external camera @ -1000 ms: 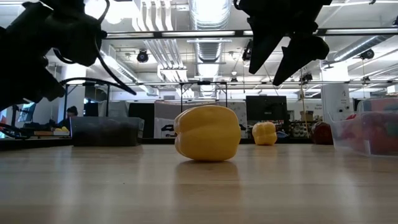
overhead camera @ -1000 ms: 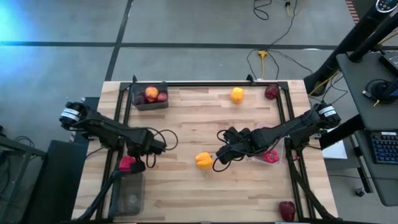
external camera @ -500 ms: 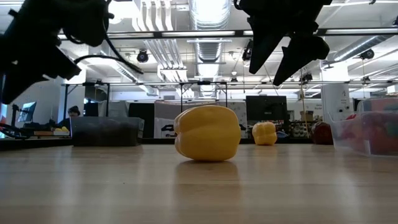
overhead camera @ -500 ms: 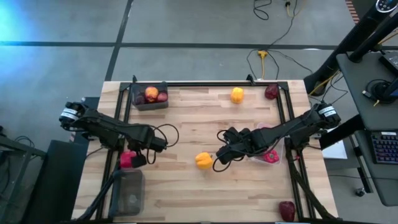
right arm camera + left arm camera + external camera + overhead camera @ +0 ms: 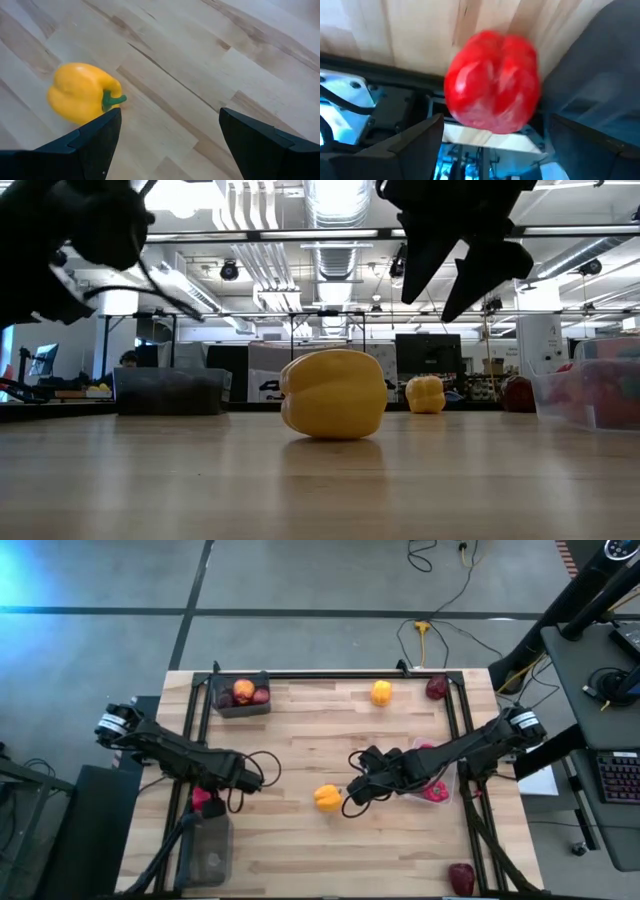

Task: Sort produce into baskets
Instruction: Put the red bell pepper into the transparent bin

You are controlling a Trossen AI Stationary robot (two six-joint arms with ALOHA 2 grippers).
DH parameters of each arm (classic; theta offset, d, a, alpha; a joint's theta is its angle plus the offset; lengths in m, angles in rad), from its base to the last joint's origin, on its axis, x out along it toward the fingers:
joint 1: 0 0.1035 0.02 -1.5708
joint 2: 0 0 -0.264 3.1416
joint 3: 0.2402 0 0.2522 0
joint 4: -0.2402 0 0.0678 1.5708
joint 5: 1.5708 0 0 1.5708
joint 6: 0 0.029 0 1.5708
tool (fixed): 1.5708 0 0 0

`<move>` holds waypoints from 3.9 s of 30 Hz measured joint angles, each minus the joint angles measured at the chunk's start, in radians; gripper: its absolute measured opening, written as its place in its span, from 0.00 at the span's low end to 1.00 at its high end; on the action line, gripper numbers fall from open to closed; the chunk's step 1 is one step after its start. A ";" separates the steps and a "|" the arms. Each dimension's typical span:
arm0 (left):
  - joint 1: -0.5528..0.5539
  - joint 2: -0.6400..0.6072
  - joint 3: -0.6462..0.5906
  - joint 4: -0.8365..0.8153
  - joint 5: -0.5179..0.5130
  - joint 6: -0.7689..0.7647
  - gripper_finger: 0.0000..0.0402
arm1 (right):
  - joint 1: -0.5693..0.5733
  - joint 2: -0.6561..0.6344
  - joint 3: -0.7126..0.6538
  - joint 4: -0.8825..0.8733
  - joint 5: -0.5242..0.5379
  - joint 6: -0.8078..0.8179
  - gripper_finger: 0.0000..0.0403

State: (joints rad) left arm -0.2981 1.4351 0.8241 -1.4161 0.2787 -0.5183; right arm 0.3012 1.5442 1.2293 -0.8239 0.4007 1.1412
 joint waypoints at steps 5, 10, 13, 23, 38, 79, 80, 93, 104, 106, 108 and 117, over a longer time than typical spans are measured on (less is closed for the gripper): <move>0.000 0.007 -0.001 -0.014 -0.038 0.034 0.83 | 0.000 0.018 0.000 0.000 -0.008 0.000 0.81; 0.000 0.013 0.007 0.012 -0.027 0.041 0.83 | 0.000 0.030 -0.002 0.001 -0.018 0.000 0.81; 0.000 0.024 0.002 0.043 0.015 0.077 0.83 | 0.000 0.031 -0.002 0.001 -0.019 0.000 0.81; 0.001 0.168 -0.023 0.109 0.005 0.116 0.82 | 0.013 0.031 -0.002 0.002 -0.019 0.004 0.81; 0.000 0.126 -0.002 0.152 -0.188 0.100 0.72 | 0.027 0.031 -0.002 -0.002 -0.034 0.000 0.81; 0.245 0.263 0.253 1.212 -0.531 -0.106 0.91 | 0.092 0.017 0.071 -0.001 -0.013 -0.055 0.85; 0.245 0.238 0.253 1.207 -0.531 -0.097 0.91 | 0.086 0.017 0.074 0.005 0.001 -0.073 0.86; 0.201 -0.151 0.247 1.103 -0.533 -0.021 0.90 | -0.061 0.029 0.107 0.262 -0.052 -0.709 0.87; 0.067 -0.243 0.245 1.089 -0.553 0.024 0.90 | -0.227 0.191 0.140 0.375 -0.264 -1.051 0.88; 0.059 -0.237 0.245 1.089 -0.579 0.001 0.90 | -0.247 0.226 0.174 0.363 -0.302 -1.105 0.88; 0.059 -0.226 0.245 1.082 -0.592 -0.023 0.90 | -0.262 0.260 0.212 0.346 -0.334 -1.156 0.88; 0.061 -0.200 0.244 1.057 -0.636 -0.091 0.90 | -0.316 0.387 0.257 0.332 -0.375 -1.246 0.88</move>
State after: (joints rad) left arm -0.2375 1.2352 1.0683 -0.3594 -0.3569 -0.6091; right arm -0.0150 1.9308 1.4864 -0.4920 0.0253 -0.1051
